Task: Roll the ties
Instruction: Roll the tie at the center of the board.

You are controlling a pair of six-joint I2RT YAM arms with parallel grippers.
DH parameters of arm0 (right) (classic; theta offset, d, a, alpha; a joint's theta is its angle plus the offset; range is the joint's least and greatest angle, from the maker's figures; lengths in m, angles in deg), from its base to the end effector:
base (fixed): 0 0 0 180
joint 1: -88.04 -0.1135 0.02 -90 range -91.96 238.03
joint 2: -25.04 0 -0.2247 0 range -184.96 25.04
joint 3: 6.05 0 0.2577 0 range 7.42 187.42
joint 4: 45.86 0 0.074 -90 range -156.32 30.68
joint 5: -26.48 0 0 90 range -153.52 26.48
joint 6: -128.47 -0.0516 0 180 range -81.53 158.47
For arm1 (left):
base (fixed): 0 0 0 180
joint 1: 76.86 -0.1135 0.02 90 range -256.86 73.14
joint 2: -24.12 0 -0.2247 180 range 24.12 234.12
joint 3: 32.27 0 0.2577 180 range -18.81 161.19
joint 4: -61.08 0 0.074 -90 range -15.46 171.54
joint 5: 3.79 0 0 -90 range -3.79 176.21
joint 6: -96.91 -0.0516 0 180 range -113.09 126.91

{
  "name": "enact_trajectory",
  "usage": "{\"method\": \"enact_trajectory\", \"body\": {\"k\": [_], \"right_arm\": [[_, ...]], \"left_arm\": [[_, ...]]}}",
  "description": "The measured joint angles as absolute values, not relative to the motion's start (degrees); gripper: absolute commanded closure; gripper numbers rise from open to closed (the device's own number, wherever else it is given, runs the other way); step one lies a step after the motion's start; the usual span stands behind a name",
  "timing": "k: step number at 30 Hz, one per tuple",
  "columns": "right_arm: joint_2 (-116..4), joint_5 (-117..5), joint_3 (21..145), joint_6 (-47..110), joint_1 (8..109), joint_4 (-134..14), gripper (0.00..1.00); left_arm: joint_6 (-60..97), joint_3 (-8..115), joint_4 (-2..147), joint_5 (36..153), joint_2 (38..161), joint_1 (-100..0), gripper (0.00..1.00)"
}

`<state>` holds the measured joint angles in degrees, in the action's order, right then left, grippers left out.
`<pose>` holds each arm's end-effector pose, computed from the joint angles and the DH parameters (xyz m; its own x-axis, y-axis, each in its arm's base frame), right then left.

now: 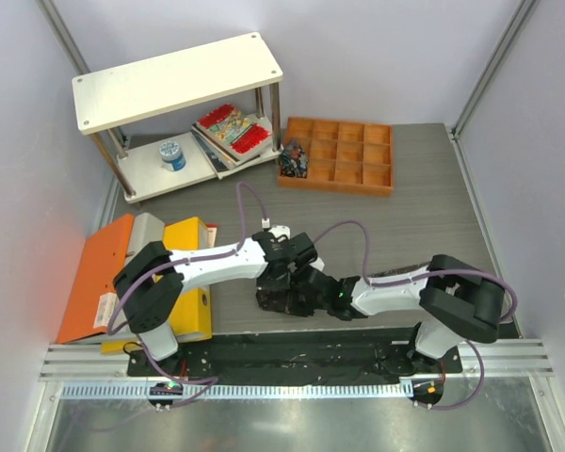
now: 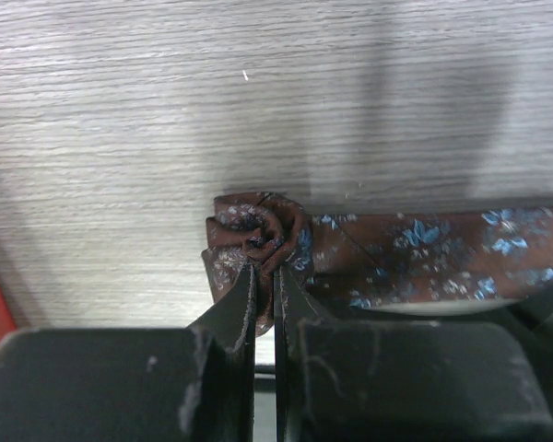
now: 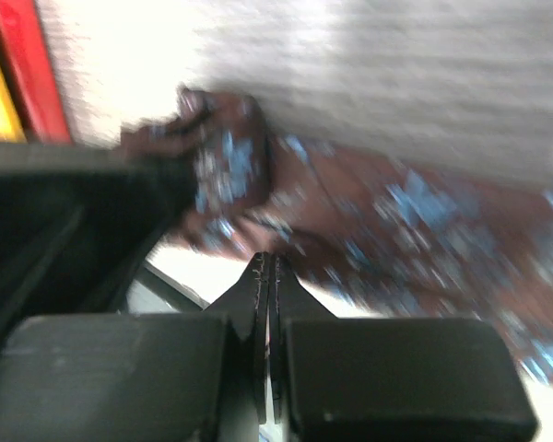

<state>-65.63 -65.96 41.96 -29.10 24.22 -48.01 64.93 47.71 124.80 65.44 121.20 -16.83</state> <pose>0.1349 0.2693 0.0751 -0.9351 0.1912 -0.2984 -0.0496 0.7631 0.6443 0.1725 -0.2624 0.1400 -0.9243 0.0152 -0.3814 -0.0043 0.9987 0.0501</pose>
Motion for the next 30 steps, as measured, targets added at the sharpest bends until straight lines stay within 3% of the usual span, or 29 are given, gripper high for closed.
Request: {"method": "enact_trajectory", "body": {"k": [18, 30], "right_arm": [[-42.92, -72.04, 32.30, -31.13, 23.92, -57.19, 0.97], [-38.07, -75.75, 28.50, -31.92, 23.92, -57.91, 0.98]], "left_arm": [[64.98, 52.04, 129.65, 64.58, 129.14, -15.38, 1.00], [64.85, 48.46, 133.72, 66.88, 114.16, -15.28, 1.00]]}}
